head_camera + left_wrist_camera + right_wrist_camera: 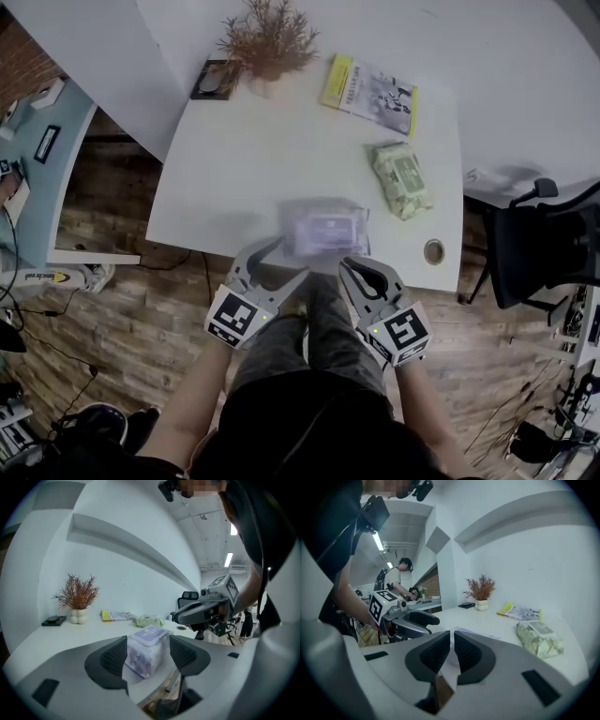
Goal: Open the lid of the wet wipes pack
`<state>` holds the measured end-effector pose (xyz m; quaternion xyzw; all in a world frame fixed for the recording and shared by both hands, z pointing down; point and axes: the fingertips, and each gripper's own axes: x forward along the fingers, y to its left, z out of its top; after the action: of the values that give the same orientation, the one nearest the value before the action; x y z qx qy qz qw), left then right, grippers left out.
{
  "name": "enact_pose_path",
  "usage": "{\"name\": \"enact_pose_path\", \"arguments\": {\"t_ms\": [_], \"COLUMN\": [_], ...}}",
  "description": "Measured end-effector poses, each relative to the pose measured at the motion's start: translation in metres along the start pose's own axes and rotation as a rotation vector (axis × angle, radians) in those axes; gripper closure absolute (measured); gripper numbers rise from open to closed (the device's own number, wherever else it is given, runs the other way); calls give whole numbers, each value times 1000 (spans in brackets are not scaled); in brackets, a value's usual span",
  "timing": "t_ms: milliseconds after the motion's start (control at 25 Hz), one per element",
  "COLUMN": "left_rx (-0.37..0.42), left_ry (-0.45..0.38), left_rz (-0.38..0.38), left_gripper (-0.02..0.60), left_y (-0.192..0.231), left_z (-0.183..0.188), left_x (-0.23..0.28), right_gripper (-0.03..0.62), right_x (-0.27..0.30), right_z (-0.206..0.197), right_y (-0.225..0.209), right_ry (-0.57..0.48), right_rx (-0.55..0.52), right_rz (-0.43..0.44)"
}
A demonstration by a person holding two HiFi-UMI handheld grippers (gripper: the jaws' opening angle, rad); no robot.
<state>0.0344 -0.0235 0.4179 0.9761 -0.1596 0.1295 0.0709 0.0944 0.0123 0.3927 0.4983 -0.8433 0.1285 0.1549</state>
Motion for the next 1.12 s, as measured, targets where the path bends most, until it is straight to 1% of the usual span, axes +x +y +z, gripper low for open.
{"name": "enact_pose_path", "arguments": {"t_ms": [40,80,120,200,280,360,440,480,600,680,800,920,1120], "left_rx": [25,48,70,115,190,284,344,351,339,340,340,332,382], "left_ry": [12,23,34,64,125,193,220,220,218,226,238,257,287], "left_rz": [-1,-4,-8,-31,-84,-134,-148,-148,-163,-198,-249,-282,-307], "left_gripper": [303,295,283,263,236,196,183,182,173,151,143,135,135], "left_y": [4,7,11,14,10,5,7,9,14,15,13,13,9], "left_z": [0,1,1,0,-9,-20,-23,-21,-19,-19,-19,-21,-29], "left_x": [4,9,14,24,31,40,48,52,61,65,69,73,79], "right_gripper": [564,525,471,468,459,445,444,444,444,444,444,444,437], "right_x": [5,10,16,26,34,40,44,45,49,51,52,55,57], "right_z": [1,1,0,-3,-8,-12,-15,-16,-18,-18,-19,-23,-25], "right_y": [-2,-5,-7,-8,-5,-3,-4,-4,-8,-9,-9,-9,-11], "right_ry": [13,32,58,113,169,206,216,219,237,240,248,255,235], "right_rx": [-40,-87,-141,-262,-365,-445,-499,-516,-552,-566,-587,-603,-628], "right_rz": [16,37,60,104,148,186,205,211,238,265,311,332,330]}}
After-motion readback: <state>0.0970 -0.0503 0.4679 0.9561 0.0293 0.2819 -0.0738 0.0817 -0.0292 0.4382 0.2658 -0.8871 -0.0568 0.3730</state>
